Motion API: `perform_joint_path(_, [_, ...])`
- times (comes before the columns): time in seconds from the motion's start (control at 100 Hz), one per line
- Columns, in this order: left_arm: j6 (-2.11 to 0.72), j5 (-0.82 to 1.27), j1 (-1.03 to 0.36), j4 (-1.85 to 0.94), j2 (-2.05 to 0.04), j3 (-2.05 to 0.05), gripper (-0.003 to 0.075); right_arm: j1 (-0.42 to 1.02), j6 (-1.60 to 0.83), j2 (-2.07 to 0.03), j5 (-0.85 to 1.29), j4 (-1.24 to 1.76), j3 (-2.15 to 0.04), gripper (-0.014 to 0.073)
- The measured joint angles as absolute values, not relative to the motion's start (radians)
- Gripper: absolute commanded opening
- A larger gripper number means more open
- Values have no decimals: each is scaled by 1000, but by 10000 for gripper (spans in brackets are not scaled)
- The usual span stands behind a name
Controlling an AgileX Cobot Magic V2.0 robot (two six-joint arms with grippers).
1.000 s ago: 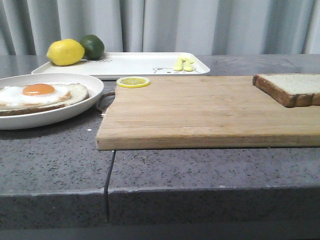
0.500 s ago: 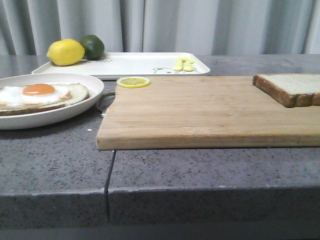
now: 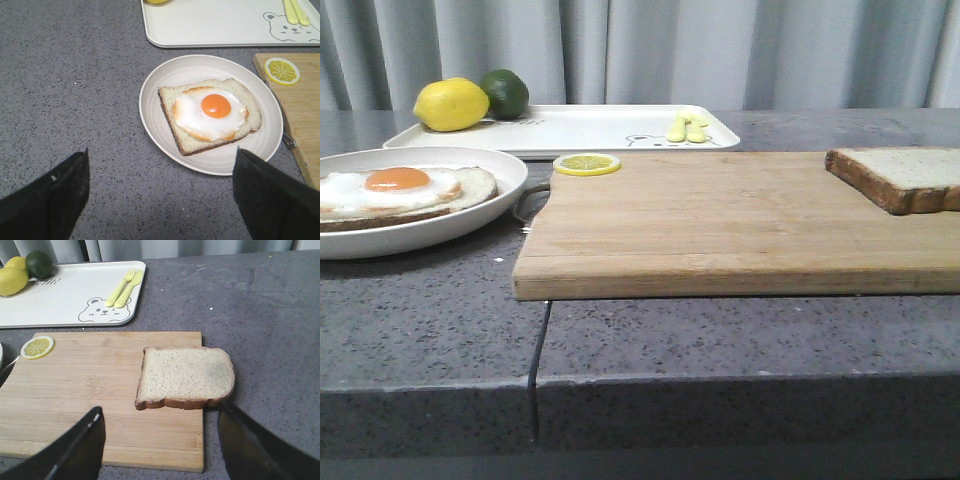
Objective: Place bread and move sandwich to tray
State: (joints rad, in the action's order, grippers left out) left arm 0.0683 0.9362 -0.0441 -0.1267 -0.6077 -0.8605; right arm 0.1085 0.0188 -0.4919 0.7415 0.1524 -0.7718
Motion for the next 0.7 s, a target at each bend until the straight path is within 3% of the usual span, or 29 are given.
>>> perform_joint_path(0.7, [68,937,-44,-127,-608,-860,555,109,19,-492,715,152,-772,499])
